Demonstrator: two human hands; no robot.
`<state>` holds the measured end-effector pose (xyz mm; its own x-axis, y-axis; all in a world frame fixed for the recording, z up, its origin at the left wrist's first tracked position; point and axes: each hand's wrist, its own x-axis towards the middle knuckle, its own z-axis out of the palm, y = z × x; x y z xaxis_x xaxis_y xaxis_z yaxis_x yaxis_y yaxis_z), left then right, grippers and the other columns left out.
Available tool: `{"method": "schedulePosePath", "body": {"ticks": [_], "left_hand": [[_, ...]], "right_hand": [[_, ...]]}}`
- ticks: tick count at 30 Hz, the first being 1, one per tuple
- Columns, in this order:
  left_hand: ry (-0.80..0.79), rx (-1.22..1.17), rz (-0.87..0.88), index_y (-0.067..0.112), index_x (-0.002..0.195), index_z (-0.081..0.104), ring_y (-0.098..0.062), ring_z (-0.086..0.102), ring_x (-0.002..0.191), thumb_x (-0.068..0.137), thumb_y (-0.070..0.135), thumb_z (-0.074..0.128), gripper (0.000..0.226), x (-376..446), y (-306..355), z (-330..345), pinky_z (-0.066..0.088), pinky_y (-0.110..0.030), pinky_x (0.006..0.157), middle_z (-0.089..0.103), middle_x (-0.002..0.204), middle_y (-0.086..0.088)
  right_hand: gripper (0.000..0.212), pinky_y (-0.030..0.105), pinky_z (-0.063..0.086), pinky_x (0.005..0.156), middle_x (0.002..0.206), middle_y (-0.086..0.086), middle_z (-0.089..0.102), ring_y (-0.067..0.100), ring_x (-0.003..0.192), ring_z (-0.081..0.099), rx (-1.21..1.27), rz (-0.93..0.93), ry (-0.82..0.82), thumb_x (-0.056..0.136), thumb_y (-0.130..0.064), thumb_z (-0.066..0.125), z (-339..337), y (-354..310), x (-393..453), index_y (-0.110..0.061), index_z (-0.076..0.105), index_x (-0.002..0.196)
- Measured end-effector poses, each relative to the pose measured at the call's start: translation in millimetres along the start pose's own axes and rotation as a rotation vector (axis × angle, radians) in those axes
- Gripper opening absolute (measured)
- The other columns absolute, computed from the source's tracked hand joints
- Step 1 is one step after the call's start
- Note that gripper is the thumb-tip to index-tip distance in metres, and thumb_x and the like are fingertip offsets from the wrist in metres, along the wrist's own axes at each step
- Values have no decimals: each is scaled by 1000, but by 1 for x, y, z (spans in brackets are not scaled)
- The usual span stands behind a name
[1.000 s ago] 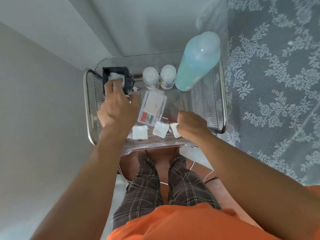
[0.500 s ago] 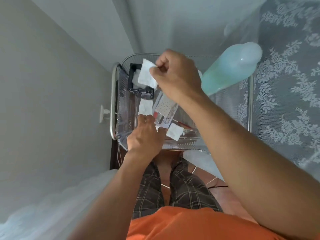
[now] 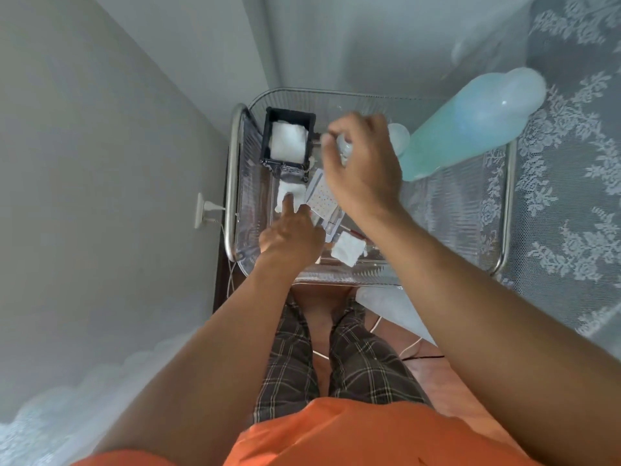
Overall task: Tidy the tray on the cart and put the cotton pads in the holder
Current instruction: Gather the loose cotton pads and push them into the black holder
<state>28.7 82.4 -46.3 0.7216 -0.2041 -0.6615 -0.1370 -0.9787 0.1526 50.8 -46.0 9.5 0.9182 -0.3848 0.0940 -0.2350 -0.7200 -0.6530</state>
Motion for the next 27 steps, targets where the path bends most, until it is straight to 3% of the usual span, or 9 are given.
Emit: {"method": "schedulePosePath", "body": {"ticks": [2,5,7,9,11,14,19,23,27], "left_hand": [[21,-4,-3,21,142,39,-35,54,116,98,44,45,50,2,1,2,42,-44,70,9,160,1],[46,-25,7,18,142,39,-34,57,111,98,40,46,50,0,1,1,42,-43,69,19,154,1],[61,-47,13,14,140,39,-34,59,109,98,37,45,49,-7,1,-3,44,-42,68,22,153,-1],[146,-107,39,13,137,42,-33,62,103,97,37,46,47,-22,1,-9,46,-41,66,23,153,-1],[304,-182,77,19,137,43,-29,64,98,97,42,42,46,-43,0,-19,45,-39,62,27,151,1],[527,-202,125,23,139,43,-23,66,85,94,54,38,55,-71,1,-41,40,-33,56,33,148,4],[677,-136,183,17,141,40,-23,64,80,92,46,48,57,-71,13,-81,33,-31,53,33,149,5],[698,-92,157,17,139,44,-26,63,82,92,49,47,57,-49,24,-99,33,-35,56,34,148,5],[531,-9,64,15,135,48,-32,63,90,95,51,43,54,-22,31,-92,35,-39,60,37,145,1]], "right_hand": [[12,42,57,63,108,5,60,23,89,64,-59,103,-121,99,-29,59,-9,25,-25,-19,65,103],[12,44,58,76,113,3,60,25,94,65,-191,266,-492,100,-32,60,-13,56,-57,-23,64,108],[21,43,58,79,116,4,59,26,97,66,-307,292,-696,97,-33,65,-9,67,-72,-23,63,115],[32,40,55,76,117,6,59,29,100,66,-391,284,-774,92,-32,70,-2,74,-82,-21,60,121],[36,39,54,73,115,6,60,30,99,68,-426,268,-755,89,-28,72,6,77,-87,-19,60,121],[21,39,56,63,100,6,57,31,85,70,-479,171,-687,91,-20,69,13,77,-90,-13,65,111],[11,34,48,54,90,7,49,33,74,69,-416,119,-640,94,-17,68,11,81,-94,-8,68,100],[9,37,56,62,99,3,62,28,83,69,-323,163,-593,96,-26,66,-2,82,-92,-18,70,98],[7,33,49,64,104,-2,56,21,84,65,-228,231,-538,97,-34,64,-20,78,-82,-28,66,97]]}}
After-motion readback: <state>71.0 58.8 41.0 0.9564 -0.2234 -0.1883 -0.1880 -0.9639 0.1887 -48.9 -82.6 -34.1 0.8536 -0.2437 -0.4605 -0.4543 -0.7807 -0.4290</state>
